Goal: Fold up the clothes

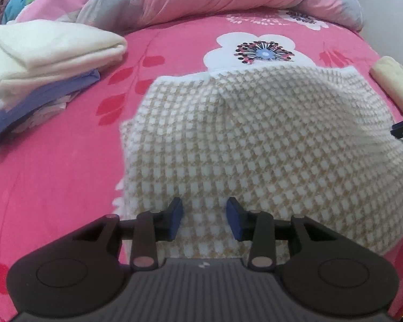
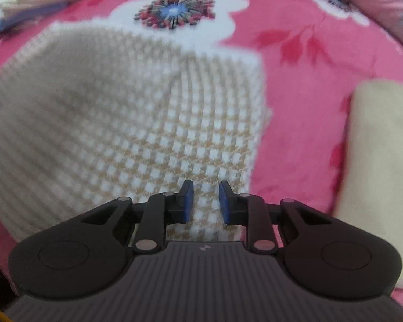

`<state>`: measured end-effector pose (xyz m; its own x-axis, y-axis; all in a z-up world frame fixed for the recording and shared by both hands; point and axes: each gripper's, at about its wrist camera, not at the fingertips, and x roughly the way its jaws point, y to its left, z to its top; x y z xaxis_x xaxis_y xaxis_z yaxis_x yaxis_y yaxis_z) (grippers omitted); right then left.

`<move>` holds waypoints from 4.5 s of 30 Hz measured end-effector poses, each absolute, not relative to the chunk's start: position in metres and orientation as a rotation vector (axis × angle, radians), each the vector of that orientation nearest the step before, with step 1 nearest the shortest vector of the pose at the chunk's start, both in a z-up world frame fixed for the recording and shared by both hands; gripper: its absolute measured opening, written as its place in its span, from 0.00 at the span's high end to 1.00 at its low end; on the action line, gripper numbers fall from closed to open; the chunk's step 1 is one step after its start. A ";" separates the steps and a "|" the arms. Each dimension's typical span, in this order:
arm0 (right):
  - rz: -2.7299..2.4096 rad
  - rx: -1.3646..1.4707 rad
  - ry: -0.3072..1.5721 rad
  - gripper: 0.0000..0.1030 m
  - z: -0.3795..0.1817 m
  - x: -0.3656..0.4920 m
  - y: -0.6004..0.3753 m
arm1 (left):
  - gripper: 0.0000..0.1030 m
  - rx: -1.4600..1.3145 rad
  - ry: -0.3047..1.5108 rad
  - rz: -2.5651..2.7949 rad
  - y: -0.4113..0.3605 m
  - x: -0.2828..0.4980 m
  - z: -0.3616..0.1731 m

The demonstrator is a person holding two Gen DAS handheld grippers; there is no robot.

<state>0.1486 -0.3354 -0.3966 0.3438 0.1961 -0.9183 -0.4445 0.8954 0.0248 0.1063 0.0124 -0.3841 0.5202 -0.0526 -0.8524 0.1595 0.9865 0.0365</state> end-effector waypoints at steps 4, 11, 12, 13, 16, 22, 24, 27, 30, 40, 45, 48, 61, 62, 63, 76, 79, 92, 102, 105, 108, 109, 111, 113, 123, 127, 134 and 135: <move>0.388 -0.198 1.160 0.80 -0.379 0.152 -0.338 | 0.63 0.158 1.021 -0.168 0.013 0.107 -0.375; 0.562 -0.260 1.128 0.81 -0.339 0.087 -0.321 | 0.63 0.199 1.051 -0.283 0.005 0.076 -0.369; 0.544 -0.317 1.164 0.82 -0.352 0.080 -0.314 | 0.64 0.221 1.072 -0.283 0.001 0.073 -0.377; 0.507 -0.373 1.201 0.82 -0.370 0.076 -0.310 | 0.64 0.232 1.069 -0.279 0.000 0.072 -0.382; 0.425 -0.401 1.226 0.81 -0.397 0.069 -0.307 | 0.63 0.271 1.069 -0.280 -0.006 0.072 -0.386; 0.381 -0.320 1.197 0.81 -0.354 0.065 -0.290 | 0.65 0.244 1.009 -0.321 -0.010 0.065 -0.357; 0.450 -0.262 1.147 0.81 -0.334 0.062 -0.271 | 0.65 0.205 0.971 -0.347 -0.018 0.065 -0.347; 0.559 -0.231 1.112 0.81 -0.324 0.061 -0.230 | 0.65 0.167 0.934 -0.415 -0.045 0.068 -0.345; 0.629 -0.248 1.132 0.83 -0.341 0.060 -0.194 | 0.65 0.099 0.947 -0.477 -0.067 0.071 -0.364; 0.565 -0.273 1.280 0.83 -0.369 0.079 -0.178 | 0.62 0.042 1.003 -0.449 -0.070 0.075 -0.396; 0.552 -0.196 1.139 0.82 -0.323 0.094 -0.175 | 0.62 0.034 1.001 -0.438 -0.070 0.071 -0.394; 0.541 -0.250 1.188 0.83 -0.355 0.106 -0.165 | 0.62 0.021 1.010 -0.419 -0.072 0.069 -0.394; 0.530 -0.272 1.197 0.80 -0.374 0.133 -0.145 | 0.62 -0.042 1.000 -0.375 -0.066 0.057 -0.396; 0.535 -0.279 1.187 0.80 -0.383 0.134 -0.144 | 0.62 -0.059 1.005 -0.370 -0.064 0.057 -0.397; 0.533 -0.284 1.194 0.80 -0.383 0.135 -0.142 | 0.61 -0.074 1.007 -0.366 -0.062 0.057 -0.398; 0.464 -0.197 1.207 0.81 -0.384 0.179 -0.145 | 0.60 -0.104 1.006 -0.358 -0.056 0.050 -0.398; 0.454 -0.179 1.144 0.80 -0.357 0.187 -0.145 | 0.60 -0.085 0.999 -0.367 -0.058 0.048 -0.398; 0.436 -0.156 1.135 0.80 -0.378 0.220 -0.143 | 0.60 -0.087 1.008 -0.354 -0.061 0.050 -0.395; 0.444 -0.155 1.115 0.80 -0.379 0.217 -0.144 | 0.60 -0.089 0.999 -0.345 -0.061 0.048 -0.396; 0.444 -0.150 1.110 0.80 -0.379 0.217 -0.145 | 0.60 -0.088 0.999 -0.344 -0.061 0.048 -0.397; 0.442 -0.146 1.106 0.79 -0.379 0.216 -0.146 | 0.60 -0.086 0.998 -0.343 -0.061 0.048 -0.397; 0.441 -0.146 1.104 0.79 -0.379 0.215 -0.146 | 0.60 -0.086 0.997 -0.342 -0.061 0.048 -0.396; 0.441 -0.144 1.099 0.79 -0.380 0.214 -0.146 | 0.60 -0.086 0.996 -0.342 -0.061 0.048 -0.396; 0.440 -0.142 1.093 0.79 -0.380 0.213 -0.146 | 0.60 -0.086 0.995 -0.341 -0.061 0.048 -0.396; 0.434 -0.138 1.084 0.79 -0.380 0.212 -0.146 | 0.60 -0.087 0.989 -0.345 -0.060 0.046 -0.396; 0.430 -0.136 1.077 0.79 -0.380 0.210 -0.146 | 0.60 -0.087 0.985 -0.350 -0.060 0.045 -0.396; 0.432 -0.133 1.047 0.79 -0.382 0.206 -0.147 | 0.60 -0.111 1.023 -0.349 -0.058 0.050 -0.392; 0.430 -0.130 1.049 0.79 -0.382 0.206 -0.147 | 0.59 -0.122 1.051 -0.342 -0.058 0.055 -0.391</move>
